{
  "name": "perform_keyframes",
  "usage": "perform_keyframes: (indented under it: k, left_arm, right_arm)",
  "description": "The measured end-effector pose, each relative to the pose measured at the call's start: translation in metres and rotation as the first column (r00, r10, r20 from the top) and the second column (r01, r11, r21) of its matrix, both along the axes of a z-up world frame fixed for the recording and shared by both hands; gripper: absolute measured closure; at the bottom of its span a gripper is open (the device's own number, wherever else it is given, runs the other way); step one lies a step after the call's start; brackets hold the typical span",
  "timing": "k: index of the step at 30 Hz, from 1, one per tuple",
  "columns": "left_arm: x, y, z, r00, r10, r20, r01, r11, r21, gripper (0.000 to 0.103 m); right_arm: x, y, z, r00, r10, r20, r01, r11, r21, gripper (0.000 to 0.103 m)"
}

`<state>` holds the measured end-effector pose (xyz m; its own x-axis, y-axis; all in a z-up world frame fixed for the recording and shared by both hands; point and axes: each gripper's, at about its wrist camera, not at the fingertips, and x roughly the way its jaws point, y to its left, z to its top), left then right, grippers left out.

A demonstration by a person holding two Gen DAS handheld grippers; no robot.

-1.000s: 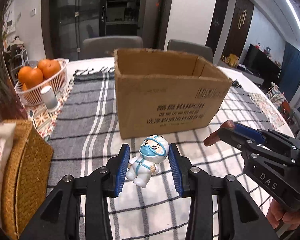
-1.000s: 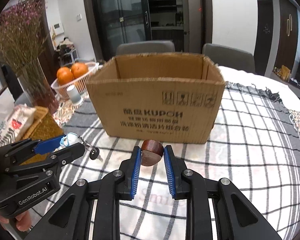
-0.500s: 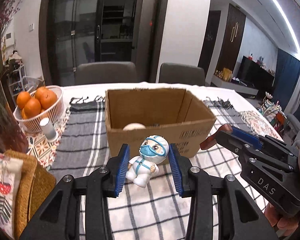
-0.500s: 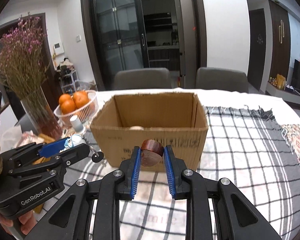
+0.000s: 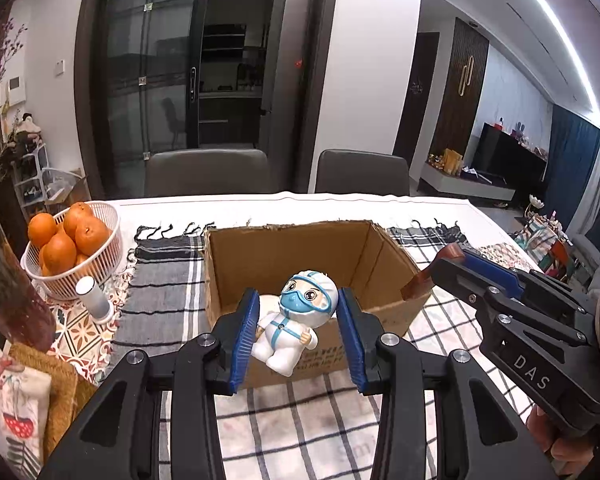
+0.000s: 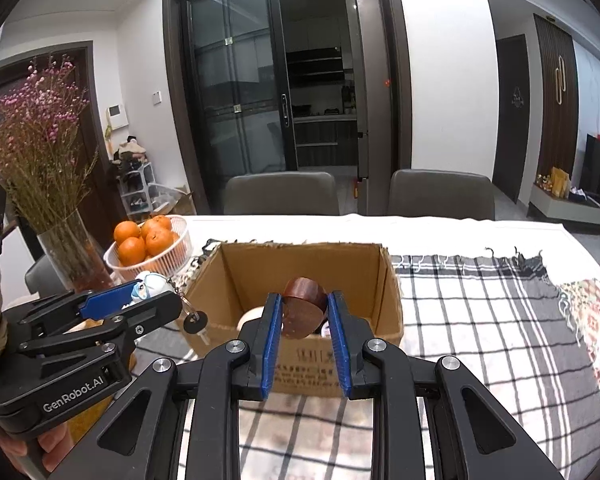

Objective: Organize rigid objects
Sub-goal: 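Carry the comb and keychain into the box and open both tools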

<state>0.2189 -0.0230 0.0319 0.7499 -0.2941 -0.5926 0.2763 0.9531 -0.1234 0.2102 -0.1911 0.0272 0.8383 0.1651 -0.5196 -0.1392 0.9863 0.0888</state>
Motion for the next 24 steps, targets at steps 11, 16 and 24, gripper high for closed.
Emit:
perform_keyframes:
  k: [11,16,24]
  left_arm:
    - [0.043,-0.005,0.000,1.000,0.017,-0.025,-0.016,0.999,0.028,0.064]
    - [0.065,-0.007,-0.009,0.998,0.020,-0.062,-0.018,0.999,0.038,0.064]
    - [0.090,-0.010,-0.032,0.990,0.023,-0.137,-0.017,0.999,0.046,0.064]
  right_arm:
    - [0.048,-0.005,-0.002,0.999,-0.002,-0.044,0.002,1.000,0.002,0.078]
    - [0.071,-0.007,-0.010,0.996,-0.005,-0.087,0.005,1.000,-0.001,0.078]
    - [0.096,-0.009,-0.028,0.990,-0.010,-0.144,0.008,1.000,-0.015,0.078]
